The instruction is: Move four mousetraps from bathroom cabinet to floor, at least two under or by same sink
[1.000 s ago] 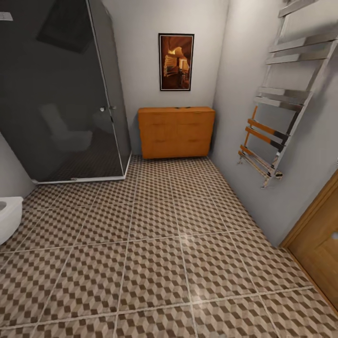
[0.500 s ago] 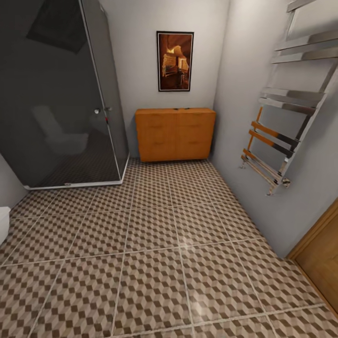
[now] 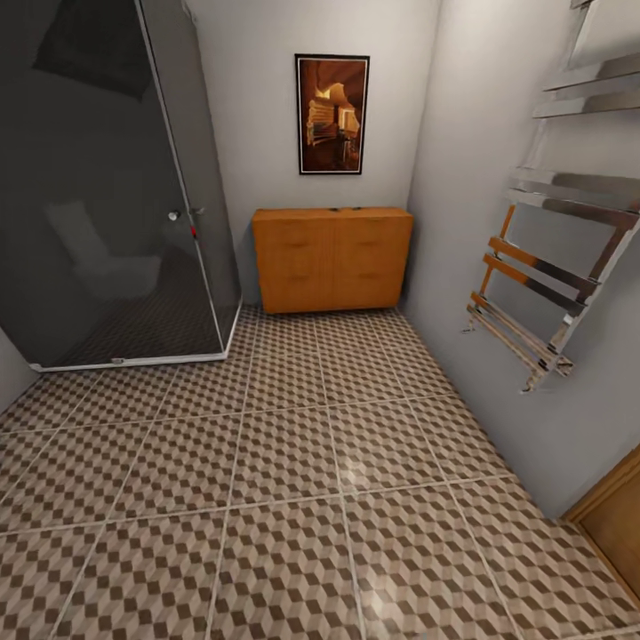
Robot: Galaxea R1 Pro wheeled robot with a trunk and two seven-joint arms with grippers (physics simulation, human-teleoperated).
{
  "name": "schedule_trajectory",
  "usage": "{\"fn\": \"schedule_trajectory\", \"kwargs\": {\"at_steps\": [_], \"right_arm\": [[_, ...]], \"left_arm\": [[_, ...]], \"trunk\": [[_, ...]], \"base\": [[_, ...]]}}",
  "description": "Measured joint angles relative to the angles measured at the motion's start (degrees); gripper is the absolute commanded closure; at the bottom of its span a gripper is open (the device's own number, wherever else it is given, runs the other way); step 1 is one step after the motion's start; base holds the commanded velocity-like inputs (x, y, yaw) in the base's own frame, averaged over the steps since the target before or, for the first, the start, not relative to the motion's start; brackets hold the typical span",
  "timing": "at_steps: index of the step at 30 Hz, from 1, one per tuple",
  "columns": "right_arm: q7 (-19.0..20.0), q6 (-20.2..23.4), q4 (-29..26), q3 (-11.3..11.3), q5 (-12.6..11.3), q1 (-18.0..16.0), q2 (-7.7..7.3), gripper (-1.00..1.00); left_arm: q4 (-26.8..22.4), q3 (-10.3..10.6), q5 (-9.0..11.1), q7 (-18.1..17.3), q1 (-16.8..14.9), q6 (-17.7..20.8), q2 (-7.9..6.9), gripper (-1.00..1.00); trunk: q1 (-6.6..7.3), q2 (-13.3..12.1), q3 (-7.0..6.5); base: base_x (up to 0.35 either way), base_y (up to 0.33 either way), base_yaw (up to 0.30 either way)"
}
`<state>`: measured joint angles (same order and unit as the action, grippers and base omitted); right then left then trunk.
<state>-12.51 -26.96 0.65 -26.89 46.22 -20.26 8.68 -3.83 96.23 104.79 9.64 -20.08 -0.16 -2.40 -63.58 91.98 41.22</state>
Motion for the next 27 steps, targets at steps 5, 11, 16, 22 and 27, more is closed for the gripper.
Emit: {"fn": "schedule_trajectory", "kwargs": {"at_steps": [5, 11, 16, 22, 27], "right_arm": [[0.0, 0.3, 0.0, 0.0, 0.0, 0.0, 0.08, -1.00], [0.0, 0.1, 0.1, 0.1, 0.2, 0.0, 0.12, -1.00], [0.0, 0.1, 0.1, 0.1, 0.2, 0.0, 0.17, -1.00], [0.0, 0.1, 0.1, 0.1, 0.2, 0.0, 0.20, -1.00], [0.0, 0.1, 0.1, 0.1, 0.2, 0.0, 0.26, -1.00]], "left_arm": [[0.0, 0.0, 0.0, 0.0, 0.0, 0.0, 0.01, -1.00], [0.0, 0.0, 0.0, 0.0, 0.0, 0.0, 0.10, -1.00], [0.0, 0.0, 0.0, 0.0, 0.0, 0.0, 0.16, -1.00], [0.0, 0.0, 0.0, 0.0, 0.0, 0.0, 0.15, -1.00], [0.0, 0.0, 0.0, 0.0, 0.0, 0.0, 0.18, -1.00]], "trunk": [[0.00, 0.0, 0.00], [0.00, 0.0, 0.00], [0.00, 0.0, 0.00], [0.00, 0.0, 0.00], [0.00, 0.0, 0.00]], "base": [[0.336, 0.000, 0.000], [0.336, 0.000, 0.000], [0.336, 0.000, 0.000], [0.336, 0.000, 0.000], [0.336, 0.000, 0.000]]}}
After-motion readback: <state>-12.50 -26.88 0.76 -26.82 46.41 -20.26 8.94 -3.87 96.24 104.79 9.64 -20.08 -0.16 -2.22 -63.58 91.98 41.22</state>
